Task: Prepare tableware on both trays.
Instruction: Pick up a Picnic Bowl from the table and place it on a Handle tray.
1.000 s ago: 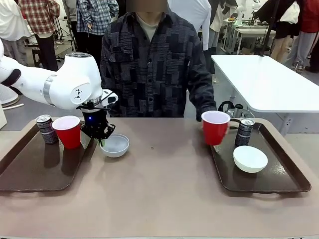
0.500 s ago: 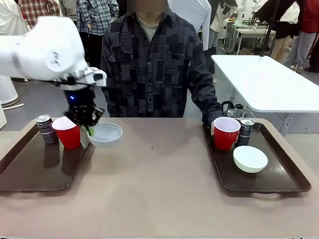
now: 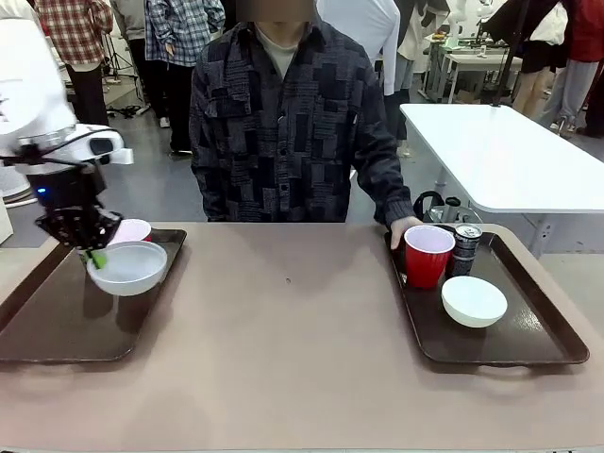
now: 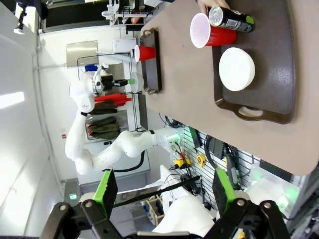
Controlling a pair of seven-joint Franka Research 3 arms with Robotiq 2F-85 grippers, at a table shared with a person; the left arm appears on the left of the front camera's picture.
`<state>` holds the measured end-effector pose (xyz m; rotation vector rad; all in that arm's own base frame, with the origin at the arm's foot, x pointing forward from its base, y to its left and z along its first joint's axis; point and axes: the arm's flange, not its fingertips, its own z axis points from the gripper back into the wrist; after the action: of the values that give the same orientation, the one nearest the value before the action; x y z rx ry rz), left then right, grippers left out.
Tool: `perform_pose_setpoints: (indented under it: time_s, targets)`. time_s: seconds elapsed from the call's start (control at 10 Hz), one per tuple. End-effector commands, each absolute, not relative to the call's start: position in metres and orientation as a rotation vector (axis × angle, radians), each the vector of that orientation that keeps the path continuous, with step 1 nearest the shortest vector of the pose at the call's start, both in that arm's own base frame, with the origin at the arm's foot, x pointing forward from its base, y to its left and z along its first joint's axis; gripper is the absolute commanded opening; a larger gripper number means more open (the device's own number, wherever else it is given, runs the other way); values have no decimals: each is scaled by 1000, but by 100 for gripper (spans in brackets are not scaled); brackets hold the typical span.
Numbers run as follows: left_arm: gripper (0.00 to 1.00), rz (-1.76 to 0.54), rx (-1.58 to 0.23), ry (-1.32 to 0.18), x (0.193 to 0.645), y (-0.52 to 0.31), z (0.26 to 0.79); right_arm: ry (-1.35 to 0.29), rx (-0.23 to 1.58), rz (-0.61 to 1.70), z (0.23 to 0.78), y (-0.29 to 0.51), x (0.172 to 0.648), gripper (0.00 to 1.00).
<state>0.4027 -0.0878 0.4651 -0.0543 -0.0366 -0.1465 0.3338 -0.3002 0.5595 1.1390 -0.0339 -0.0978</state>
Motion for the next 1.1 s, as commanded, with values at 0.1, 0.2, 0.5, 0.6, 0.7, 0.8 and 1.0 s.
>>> perform_pose_setpoints:
  time_s: [0.1, 0.2, 0.5, 0.6, 0.7, 0.8, 1.0]
  targets:
    - [2, -114, -89, -52, 413, -36, 450, -41, 1122, -96, 556, -298, 331, 100]
    - [2, -104, -98, -47, 411, -30, 445, -41, 1122, -96, 556, -298, 331, 100]
    - [2, -92, -83, -36, 410, -28, 451, -41, 1122, -96, 556, -298, 331, 100]
    - [2, -92, -83, -36, 410, -28, 451, -41, 1122, -96, 556, -298, 331, 100]
    - [2, -92, -83, -36, 410, -28, 451, -41, 1122, -96, 556, -298, 331, 100]
    - [4, -87, -82, -33, 412, -26, 448, -41, 1122, -96, 556, -298, 331, 100]
    - [4, -175, -78, -16, 426, -27, 415, -41, 1122, -96, 556, -298, 331, 100]
